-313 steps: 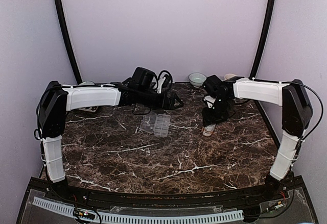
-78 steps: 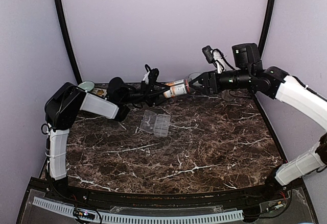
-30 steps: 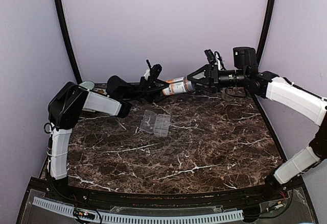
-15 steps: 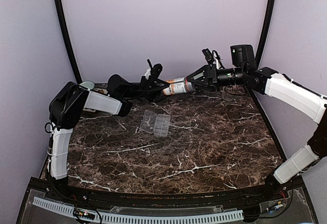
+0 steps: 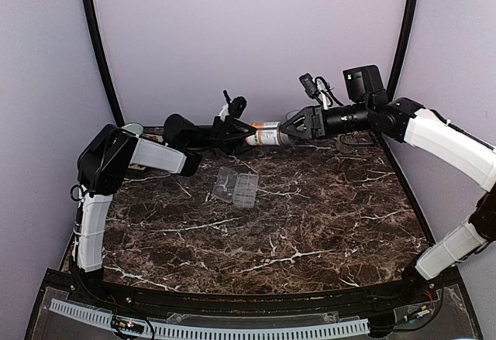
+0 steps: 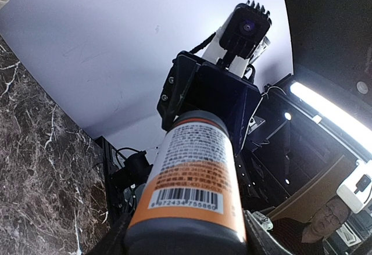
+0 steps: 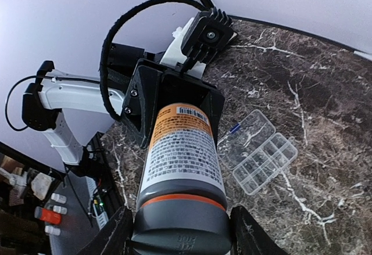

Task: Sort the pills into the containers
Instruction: Unscrew the lid of the pill bottle.

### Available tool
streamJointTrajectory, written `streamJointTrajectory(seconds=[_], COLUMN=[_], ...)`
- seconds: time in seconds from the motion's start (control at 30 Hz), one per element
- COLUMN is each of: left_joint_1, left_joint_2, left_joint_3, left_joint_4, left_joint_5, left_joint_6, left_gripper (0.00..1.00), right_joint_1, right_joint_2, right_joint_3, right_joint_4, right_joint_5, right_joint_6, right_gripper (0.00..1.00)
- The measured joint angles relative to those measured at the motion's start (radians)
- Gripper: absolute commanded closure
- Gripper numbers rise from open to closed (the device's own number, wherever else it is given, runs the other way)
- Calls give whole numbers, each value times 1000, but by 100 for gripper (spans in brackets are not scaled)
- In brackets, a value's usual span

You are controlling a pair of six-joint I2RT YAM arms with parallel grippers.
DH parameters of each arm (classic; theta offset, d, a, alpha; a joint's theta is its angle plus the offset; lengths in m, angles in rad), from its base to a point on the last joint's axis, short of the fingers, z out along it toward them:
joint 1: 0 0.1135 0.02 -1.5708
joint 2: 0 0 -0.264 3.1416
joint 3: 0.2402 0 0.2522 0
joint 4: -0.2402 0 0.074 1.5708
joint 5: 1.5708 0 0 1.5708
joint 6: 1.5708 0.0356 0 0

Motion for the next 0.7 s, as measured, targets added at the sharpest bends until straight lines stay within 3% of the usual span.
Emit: streamJointTrajectory(seconds=[0.7], left_joint_1=[-12], left_joint_2=[11], left_joint_3=[29], left_joint_4=[14], left_joint_5=[6], left_joint_6=[-54], left_gripper=[60], right_joint_1=[213], right_joint_2=[-137], right_joint_3=[-98], right_joint_4=[-22], right_joint_5=[474], right_joint_6=[-373], right_gripper=[61])
